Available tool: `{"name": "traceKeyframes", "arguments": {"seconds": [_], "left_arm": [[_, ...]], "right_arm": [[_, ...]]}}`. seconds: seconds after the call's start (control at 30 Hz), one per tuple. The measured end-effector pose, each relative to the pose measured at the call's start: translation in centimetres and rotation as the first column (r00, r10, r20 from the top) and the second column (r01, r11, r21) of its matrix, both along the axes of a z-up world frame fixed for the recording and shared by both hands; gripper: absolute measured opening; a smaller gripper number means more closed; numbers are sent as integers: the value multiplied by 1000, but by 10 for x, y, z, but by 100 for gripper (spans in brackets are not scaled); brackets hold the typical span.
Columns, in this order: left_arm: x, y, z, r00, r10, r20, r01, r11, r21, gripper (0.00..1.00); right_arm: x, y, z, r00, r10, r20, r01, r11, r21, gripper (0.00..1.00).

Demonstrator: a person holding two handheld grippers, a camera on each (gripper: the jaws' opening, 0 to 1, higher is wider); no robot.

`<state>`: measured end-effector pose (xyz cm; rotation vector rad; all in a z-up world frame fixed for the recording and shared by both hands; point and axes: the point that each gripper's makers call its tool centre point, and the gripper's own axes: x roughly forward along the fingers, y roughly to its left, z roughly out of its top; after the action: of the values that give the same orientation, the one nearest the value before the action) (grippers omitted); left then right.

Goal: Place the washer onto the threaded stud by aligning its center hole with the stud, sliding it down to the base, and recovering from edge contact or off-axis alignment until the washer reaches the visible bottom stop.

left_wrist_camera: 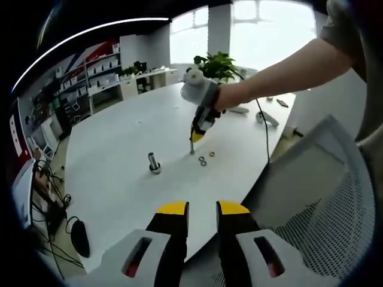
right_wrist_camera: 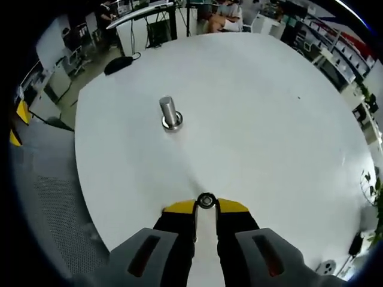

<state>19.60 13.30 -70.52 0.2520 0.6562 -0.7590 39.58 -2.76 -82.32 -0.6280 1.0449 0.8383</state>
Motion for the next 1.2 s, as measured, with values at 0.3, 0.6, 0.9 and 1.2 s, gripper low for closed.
{"name": "traceKeyframes", "arguments": {"seconds": [0.3, 0.6, 0.9, 1.2], "left_arm": [[0, 1, 0, 1000, 3, 3, -3, 1000, 0, 16], [-1, 1, 0, 1000, 2, 0, -2, 1000, 0, 16], [-1, 1, -1, 1000, 1, -2, -1, 1000, 1, 15], [0, 2, -1, 1000, 6, -4, -6, 1000, 1, 15]], "right_arm": [[-1, -3, -18, 999, 6, -33, -7, 999, -36, 14], [4, -8, -35, 998, -5, -58, 2, 998, -58, 14], [4, -8, -45, 998, -3, -65, -2, 997, -71, 14], [2, -9, -47, 998, -8, -65, 3, 997, -72, 15]]}}
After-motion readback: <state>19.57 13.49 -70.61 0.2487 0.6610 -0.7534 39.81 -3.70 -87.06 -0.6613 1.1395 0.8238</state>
